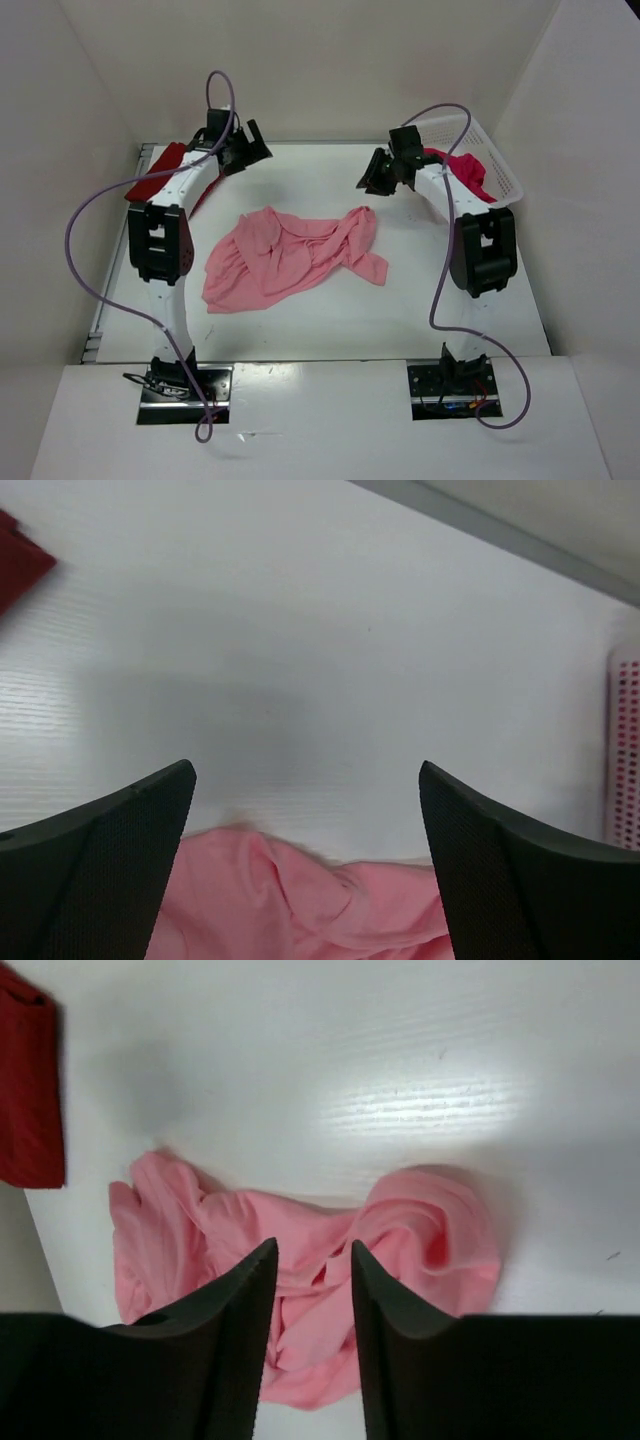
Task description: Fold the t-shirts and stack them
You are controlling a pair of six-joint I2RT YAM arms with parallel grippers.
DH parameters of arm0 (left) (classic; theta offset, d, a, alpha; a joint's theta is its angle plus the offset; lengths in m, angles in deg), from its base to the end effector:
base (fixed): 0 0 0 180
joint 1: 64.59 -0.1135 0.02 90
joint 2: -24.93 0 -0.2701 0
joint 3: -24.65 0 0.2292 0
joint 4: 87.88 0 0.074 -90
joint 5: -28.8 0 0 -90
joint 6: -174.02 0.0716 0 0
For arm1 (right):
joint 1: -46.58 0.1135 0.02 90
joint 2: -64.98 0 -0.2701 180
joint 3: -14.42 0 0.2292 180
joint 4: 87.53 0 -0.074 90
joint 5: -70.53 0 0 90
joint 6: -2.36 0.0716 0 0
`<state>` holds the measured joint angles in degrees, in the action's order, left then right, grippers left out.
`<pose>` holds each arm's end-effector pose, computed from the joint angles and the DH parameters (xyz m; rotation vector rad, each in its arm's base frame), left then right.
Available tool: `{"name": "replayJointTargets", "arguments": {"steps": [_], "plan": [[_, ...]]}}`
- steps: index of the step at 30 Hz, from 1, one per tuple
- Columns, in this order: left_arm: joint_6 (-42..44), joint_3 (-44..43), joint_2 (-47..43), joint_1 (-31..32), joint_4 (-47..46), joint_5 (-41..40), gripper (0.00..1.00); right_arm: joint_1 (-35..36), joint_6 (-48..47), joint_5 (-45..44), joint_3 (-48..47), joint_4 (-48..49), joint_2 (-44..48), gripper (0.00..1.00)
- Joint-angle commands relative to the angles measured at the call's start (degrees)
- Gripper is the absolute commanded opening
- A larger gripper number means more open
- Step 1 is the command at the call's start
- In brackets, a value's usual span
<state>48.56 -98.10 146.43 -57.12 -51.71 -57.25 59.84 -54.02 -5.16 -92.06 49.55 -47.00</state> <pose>0.5046 -0.0711 0.2655 -0.4987 2.1660 -0.4954 0.4285 0.1192 0.2347 0.3234 2.4730 0.6632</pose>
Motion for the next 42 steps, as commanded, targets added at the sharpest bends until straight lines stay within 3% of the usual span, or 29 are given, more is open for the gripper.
{"name": "replayJointTargets", "arguments": {"steps": [1,4,5,8,9,10,11,12,14,15,16,19,22,28,31,38,40,42], "plan": [[0.48,-3.37,-6.08,-4.91,-0.6,1.06,1.0,-0.42,-1.1,-5.32,-1.25,2.25,4.74,0.42],[2.14,9.97,-17.2,-6.23,-2.36,3.35,1.0,-0.42,-1.9,-7.44,4.63,2.87,12.1,0.47],[2.85,18.8,-19.95,-6.23,-2.36,3.35,1.0,-0.42,-1.9,-7.45,9.08,2.87,14.23,0.48],[2.16,35.69,-30.15,-6.23,-1.14,3.88,1.0,1.67,-1.9,-6.75,17.96,4.46,21.62,0.31],[1.37,39.15,-34.35,-6.76,-1.13,4.83,0.94,2.21,-1.9,-6.22,20.01,4.46,22.94,0.16],[0.4,41.97,-36.22,-6.76,-0.52,5.54,0.81,2.91,-1.9,-5.18,21.86,4.46,25.47,0.1],[-1.78,44.44,-37.72,-6.76,0.35,7.11,0.55,4.31,-1.9,-5.16,25.27,4.46,26.46,0.07],[-2.76,46.55,-39.82,-6.76,0.36,7.74,0.44,5.02,-1.38,-5.16,26.78,4.46,27.25,0.05],[-4.69,51.48,-40.37,-6.76,1.76,8.79,0.3,5.64,-1.37,-4.46,30.99,4.46,29.18,0.05],[-5.23,52.63,-39.67,-6.76,1.77,9.67,0.3,6.16,-1.37,-4.98,32.32,4.46,29.71,0.08],[-5.23,54.81,-39.14,-6.76,2.29,10.37,0.29,6.17,-1.37,-6.9,34.77,4.46,30.33,0.19],[-5.85,57.73,-37.12,-6.76,-1.12,10.91,0.4,6.17,-1.37,-8.59,36.9,3.15,30.33,0.37],[-6.46,57.73,-33.53,-3.96,-4.46,10.91,0.43,6.17,-2.16,-8.07,37.95,1.64,28.49,0.4],[-9.0,49.84,-21.05,1.15,-9.39,11.61,0.44,6.17,-0.4,-8.07,39.98,1.64,26.91,0.41],[-9.01,43.52,-16.56,1.85,-9.92,11.09,0.44,6.69,1.34,-8.07,41.3,1.64,26.91,0.42],[-10.5,18.12,-1.71,1.85,-7.03,9.77,0.44,8.8,4.87,-9.38,43.06,2.78,26.74,0.45],[-12.69,12.68,0.32,1.32,-7.02,12.65,0.51,9.33,5.48,-9.91,43.06,3.31,25.94,0.45],[-12.7,13.43,-2.98,0.8,-8.06,13.19,0.7,9.86,5.48,-9.91,43.06,3.93,25.94,0.45]]}}
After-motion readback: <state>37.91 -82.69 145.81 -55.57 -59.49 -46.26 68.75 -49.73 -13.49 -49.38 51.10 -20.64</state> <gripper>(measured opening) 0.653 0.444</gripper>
